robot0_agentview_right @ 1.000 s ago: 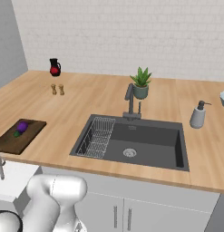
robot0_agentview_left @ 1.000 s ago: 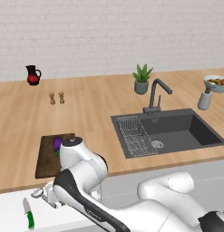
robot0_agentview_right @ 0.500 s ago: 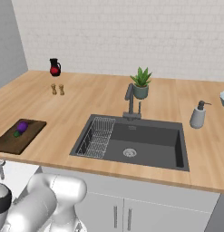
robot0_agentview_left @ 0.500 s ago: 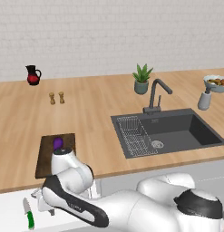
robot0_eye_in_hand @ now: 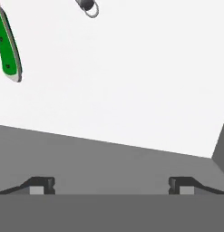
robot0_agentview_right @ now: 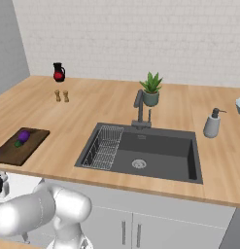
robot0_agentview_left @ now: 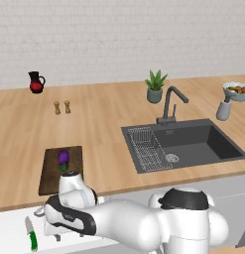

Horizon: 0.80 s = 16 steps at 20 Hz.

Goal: Place the appropriate cutting tool for cutting the eggplant skin on the cutting board.

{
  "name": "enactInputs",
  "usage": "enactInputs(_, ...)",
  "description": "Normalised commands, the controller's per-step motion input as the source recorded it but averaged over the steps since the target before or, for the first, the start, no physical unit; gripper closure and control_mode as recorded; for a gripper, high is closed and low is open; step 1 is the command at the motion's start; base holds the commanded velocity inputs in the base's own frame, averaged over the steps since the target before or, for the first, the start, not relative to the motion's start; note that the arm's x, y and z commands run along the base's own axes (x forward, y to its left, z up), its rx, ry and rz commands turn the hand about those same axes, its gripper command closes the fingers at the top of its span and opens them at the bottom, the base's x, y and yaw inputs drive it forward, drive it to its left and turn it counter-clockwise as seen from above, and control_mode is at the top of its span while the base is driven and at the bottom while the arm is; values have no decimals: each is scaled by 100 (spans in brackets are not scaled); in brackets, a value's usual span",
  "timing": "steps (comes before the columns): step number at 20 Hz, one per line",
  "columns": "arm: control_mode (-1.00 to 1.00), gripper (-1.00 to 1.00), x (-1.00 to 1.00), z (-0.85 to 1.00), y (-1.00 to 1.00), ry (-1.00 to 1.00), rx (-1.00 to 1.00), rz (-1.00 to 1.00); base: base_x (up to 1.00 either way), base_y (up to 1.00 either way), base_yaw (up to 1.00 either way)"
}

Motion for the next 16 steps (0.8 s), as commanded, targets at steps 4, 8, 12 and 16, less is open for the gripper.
enactInputs(4,-100,-100,4,-54,7,5,0,-1,0,0,0)
enactInputs(8,-100,-100,-4,-34,0,9,0,-2,0,0,0)
enactInputs(12,-100,-100,-17,-27,0,10,0,-3,0,0,0)
enactInputs(16,-100,-100,-36,-24,0,7,0,-2,0,0,0)
